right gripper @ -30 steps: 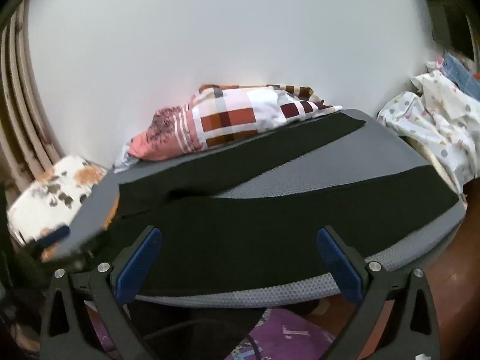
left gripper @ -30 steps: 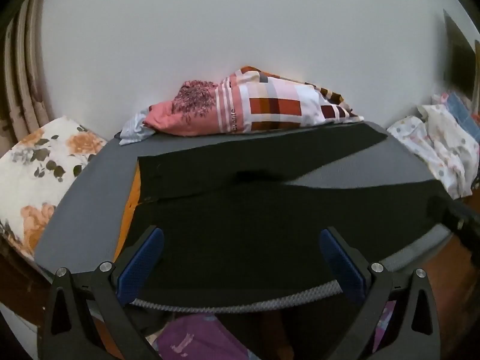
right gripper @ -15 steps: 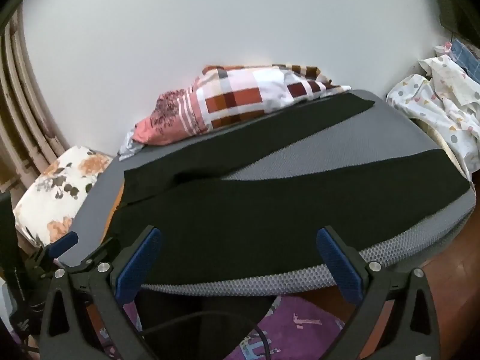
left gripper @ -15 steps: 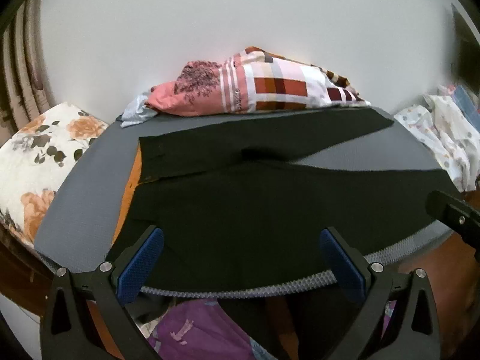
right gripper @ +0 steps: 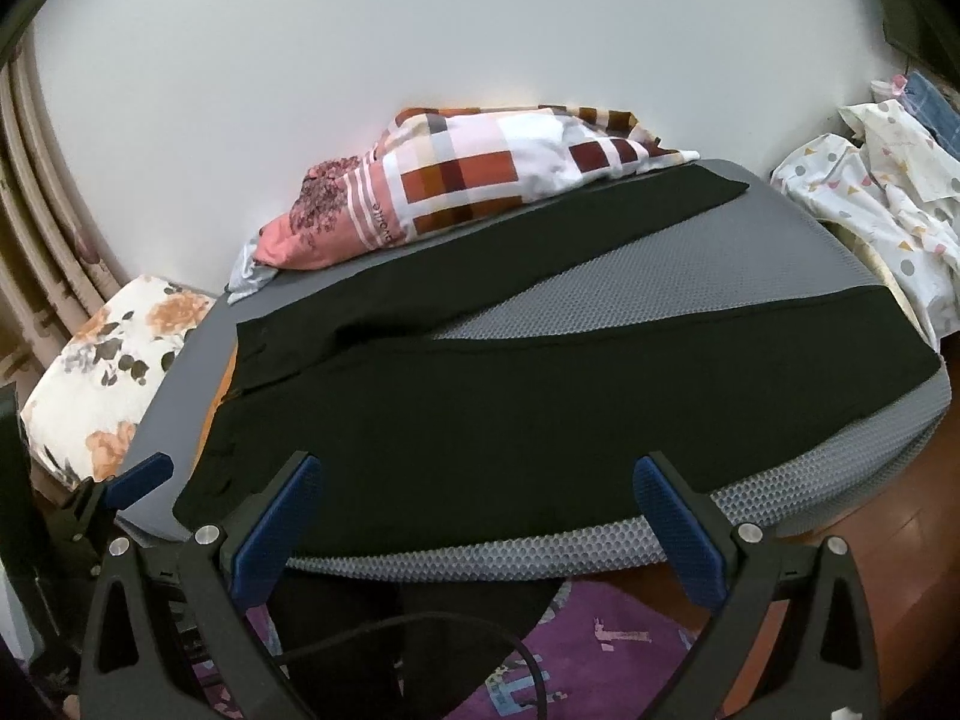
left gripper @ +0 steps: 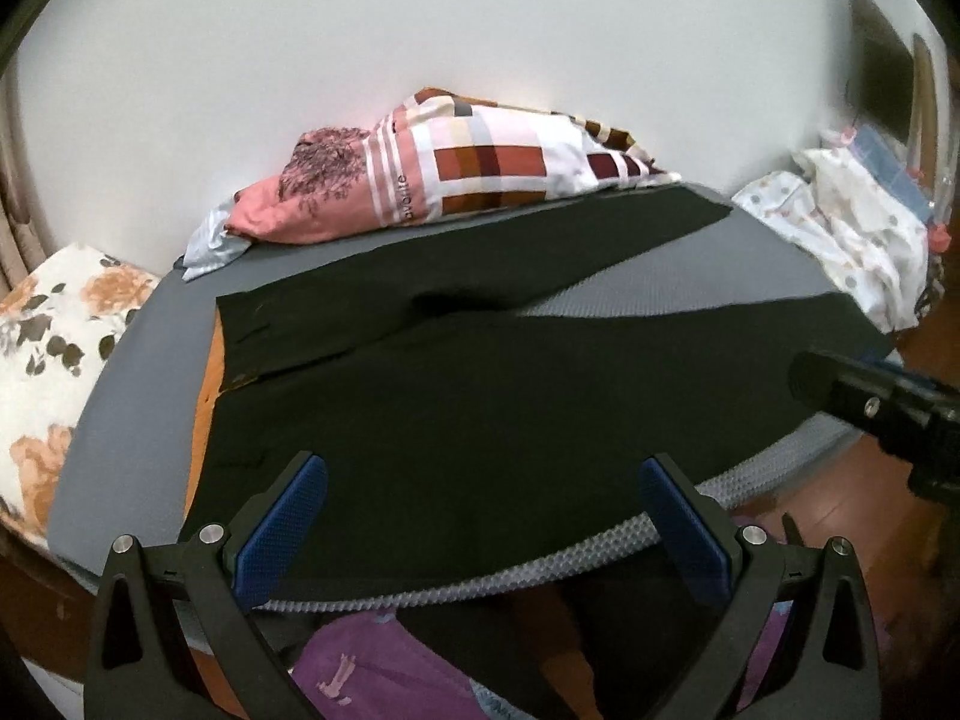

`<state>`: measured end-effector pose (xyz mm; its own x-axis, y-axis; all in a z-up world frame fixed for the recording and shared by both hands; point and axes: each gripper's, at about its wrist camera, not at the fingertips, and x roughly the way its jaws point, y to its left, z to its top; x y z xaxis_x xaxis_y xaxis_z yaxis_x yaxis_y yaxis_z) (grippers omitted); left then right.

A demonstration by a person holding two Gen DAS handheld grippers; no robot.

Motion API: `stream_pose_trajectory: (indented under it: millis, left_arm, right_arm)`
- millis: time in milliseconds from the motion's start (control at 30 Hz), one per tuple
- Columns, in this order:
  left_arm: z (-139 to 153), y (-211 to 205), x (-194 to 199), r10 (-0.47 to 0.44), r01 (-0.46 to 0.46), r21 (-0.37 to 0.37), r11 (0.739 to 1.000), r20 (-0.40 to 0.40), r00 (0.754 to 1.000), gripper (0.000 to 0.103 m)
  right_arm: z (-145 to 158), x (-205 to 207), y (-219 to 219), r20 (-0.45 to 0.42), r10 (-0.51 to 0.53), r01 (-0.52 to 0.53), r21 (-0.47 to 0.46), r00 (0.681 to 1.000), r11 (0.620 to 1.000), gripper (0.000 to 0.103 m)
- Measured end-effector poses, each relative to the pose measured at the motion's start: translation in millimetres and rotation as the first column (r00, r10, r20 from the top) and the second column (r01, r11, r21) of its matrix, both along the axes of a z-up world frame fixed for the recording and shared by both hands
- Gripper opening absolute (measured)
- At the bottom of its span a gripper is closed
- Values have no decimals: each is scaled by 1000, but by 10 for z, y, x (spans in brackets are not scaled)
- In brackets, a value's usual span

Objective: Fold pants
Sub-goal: 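Move both tools over the black pants lying flat on the mattress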

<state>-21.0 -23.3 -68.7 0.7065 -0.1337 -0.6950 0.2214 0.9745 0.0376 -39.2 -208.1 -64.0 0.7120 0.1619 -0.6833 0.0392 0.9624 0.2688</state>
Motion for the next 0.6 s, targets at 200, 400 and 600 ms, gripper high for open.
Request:
stream_pose_trajectory:
  millis: [200, 400, 600]
  left_arm:
    - [2, 153, 209, 48, -49, -11, 999, -18, 999, 103]
    - [47, 365, 492, 99, -99, 9, 995, -30, 995, 103]
    - [116, 853, 907, 146, -145, 52, 988, -10, 989, 103]
  right_arm:
    - [-103, 106, 0, -60, -11, 12, 17, 998, 1000, 103]
    - [-151, 225, 112, -84, 29, -30, -11, 996, 999, 103]
    - [-169, 307, 211, -92, 64, -69, -46, 994, 997, 103]
